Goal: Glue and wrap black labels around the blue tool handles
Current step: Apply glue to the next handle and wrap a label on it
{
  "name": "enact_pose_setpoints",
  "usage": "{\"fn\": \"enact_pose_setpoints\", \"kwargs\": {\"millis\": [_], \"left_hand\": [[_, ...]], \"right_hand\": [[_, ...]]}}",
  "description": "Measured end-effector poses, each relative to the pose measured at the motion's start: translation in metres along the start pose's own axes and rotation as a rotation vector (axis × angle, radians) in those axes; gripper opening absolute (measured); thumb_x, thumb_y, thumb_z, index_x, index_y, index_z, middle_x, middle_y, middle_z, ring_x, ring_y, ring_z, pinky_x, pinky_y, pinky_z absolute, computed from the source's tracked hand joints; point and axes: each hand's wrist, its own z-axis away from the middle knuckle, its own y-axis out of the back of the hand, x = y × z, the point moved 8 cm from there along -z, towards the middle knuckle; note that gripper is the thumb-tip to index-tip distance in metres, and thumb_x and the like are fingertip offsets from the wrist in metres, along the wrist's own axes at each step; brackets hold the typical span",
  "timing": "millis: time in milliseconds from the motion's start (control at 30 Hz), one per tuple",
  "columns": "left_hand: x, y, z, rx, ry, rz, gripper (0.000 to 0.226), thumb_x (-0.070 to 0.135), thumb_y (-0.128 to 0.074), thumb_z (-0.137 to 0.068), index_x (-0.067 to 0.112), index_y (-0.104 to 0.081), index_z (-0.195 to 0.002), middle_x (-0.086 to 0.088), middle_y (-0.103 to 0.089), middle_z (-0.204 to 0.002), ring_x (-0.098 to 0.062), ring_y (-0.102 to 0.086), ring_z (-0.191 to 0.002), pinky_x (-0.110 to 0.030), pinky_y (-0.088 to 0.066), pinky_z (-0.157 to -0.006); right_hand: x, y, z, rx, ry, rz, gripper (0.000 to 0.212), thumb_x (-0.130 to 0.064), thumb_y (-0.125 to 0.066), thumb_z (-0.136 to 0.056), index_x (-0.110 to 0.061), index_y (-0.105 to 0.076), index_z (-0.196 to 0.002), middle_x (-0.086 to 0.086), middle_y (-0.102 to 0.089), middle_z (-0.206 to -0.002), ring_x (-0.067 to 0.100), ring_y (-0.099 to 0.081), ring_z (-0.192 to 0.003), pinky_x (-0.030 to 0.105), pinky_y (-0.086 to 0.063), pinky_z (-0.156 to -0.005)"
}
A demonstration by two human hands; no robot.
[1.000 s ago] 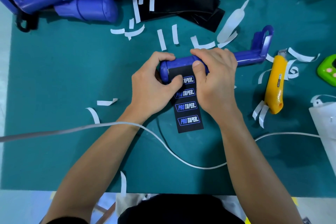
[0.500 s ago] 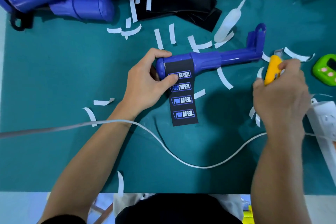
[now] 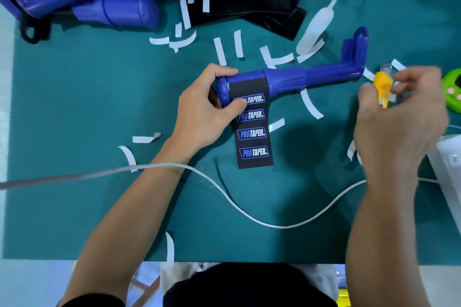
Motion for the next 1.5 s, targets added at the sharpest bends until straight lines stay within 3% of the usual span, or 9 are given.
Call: {"fn": "enact_pose_setpoints", "kwargs": {"millis": [133,200,367,533,800,900,1067,1233,1500], "left_hand": [[-0.003,0.0,-0.001,0.005,0.007,0.004,0.044,0.039,-0.08,-0.075,0.042,-0.061,-0.116,0.009,-0.071,-0.088,-0.021,-0.059,-0.067,-0.033,-0.055,-0.07],[-0.003,-0.001,0.0,0.005,0.001,0.008,0.044,0.039,-0.08,-0.076,0.042,-0.061,-0.116,0.01,-0.07,-0.087,-0.02,-0.059,-0.066,-0.032,-0.053,-0.069],[-0.002,-0.001,0.0,-0.004,-0.004,0.01,0.045,0.039,-0.08,-0.076,0.044,-0.06,-0.116,0.014,-0.07,-0.088,-0.018,-0.059,-0.066,-0.03,-0.052,-0.07],[-0.002,-0.001,-0.001,0.0,-0.001,0.008,0.044,0.039,-0.08,-0.076,0.044,-0.06,-0.115,0.014,-0.07,-0.088,-0.017,-0.058,-0.066,-0.03,-0.053,-0.07],[0.0,0.0,0.001,0.005,0.0,0.0,0.044,0.038,-0.08,-0.075,0.044,-0.061,-0.114,0.013,-0.071,-0.09,-0.018,-0.058,-0.066,-0.031,-0.055,-0.071],[0.0,0.001,0.0,0.009,-0.003,0.003,0.045,0.038,-0.08,-0.074,0.043,-0.061,-0.114,0.014,-0.07,-0.088,-0.017,-0.058,-0.065,-0.029,-0.053,-0.069],[0.0,0.001,-0.001,0.006,0.0,0.032,0.046,0.037,-0.082,-0.073,0.044,-0.063,-0.114,0.01,-0.071,-0.091,-0.019,-0.056,-0.064,-0.026,-0.051,-0.067],[-0.002,0.001,-0.004,0.004,-0.001,0.048,0.049,0.032,-0.087,-0.071,0.044,-0.064,-0.113,0.003,-0.071,-0.086,-0.023,-0.057,-0.063,-0.028,-0.052,-0.062],[0.002,0.001,-0.004,-0.009,0.005,0.055,0.054,0.034,-0.092,-0.069,0.043,-0.064,-0.113,0.0,-0.071,-0.083,-0.025,-0.058,-0.064,-0.037,-0.056,-0.064]], "right_hand": [[-0.08,-0.022,0.029,-0.176,0.479,-0.05,0.021,-0.016,-0.065,-0.089,-0.014,-0.067,-0.109,0.0,-0.068,-0.101,0.025,-0.057,-0.095,0.036,-0.042,-0.089],[-0.086,-0.033,0.031,-0.241,0.535,0.015,0.021,-0.012,-0.064,-0.088,-0.011,-0.068,-0.109,0.004,-0.069,-0.102,0.031,-0.057,-0.098,0.039,-0.039,-0.092],[-0.001,-0.015,0.002,-0.146,0.079,0.237,0.023,-0.017,-0.055,-0.089,-0.013,-0.059,-0.112,0.017,-0.062,-0.111,0.042,-0.056,-0.1,0.046,-0.041,-0.081],[0.033,-0.018,0.0,-0.2,-0.043,0.264,0.034,-0.024,-0.062,-0.085,-0.021,-0.042,-0.112,0.007,-0.058,-0.093,0.032,-0.045,-0.079,0.04,-0.032,-0.072],[0.043,0.005,0.0,0.032,-0.141,-0.079,0.049,-0.029,-0.048,-0.079,-0.02,-0.046,-0.127,-0.012,-0.058,-0.072,0.014,-0.054,-0.071,0.027,-0.042,-0.07],[0.023,0.005,0.003,0.033,-0.098,-0.38,0.032,-0.026,-0.056,-0.086,-0.022,-0.049,-0.117,-0.006,-0.056,-0.068,0.017,-0.053,-0.058,0.023,-0.042,-0.057],[-0.033,-0.033,0.038,-0.425,-0.102,-0.871,0.015,-0.024,-0.057,-0.094,-0.026,-0.071,-0.09,0.003,-0.067,-0.071,0.024,-0.06,-0.049,0.03,-0.047,-0.046],[-0.076,-0.093,0.103,-0.968,-0.193,-0.828,0.01,-0.018,-0.053,-0.092,-0.021,-0.057,-0.1,0.01,-0.067,-0.07,0.028,-0.061,-0.047,0.031,-0.047,-0.043],[-0.081,-0.104,0.115,-0.933,-0.034,-0.58,0.013,-0.013,-0.05,-0.099,-0.026,-0.049,-0.097,0.004,-0.068,-0.071,0.024,-0.067,-0.05,0.025,-0.05,-0.045]]}}
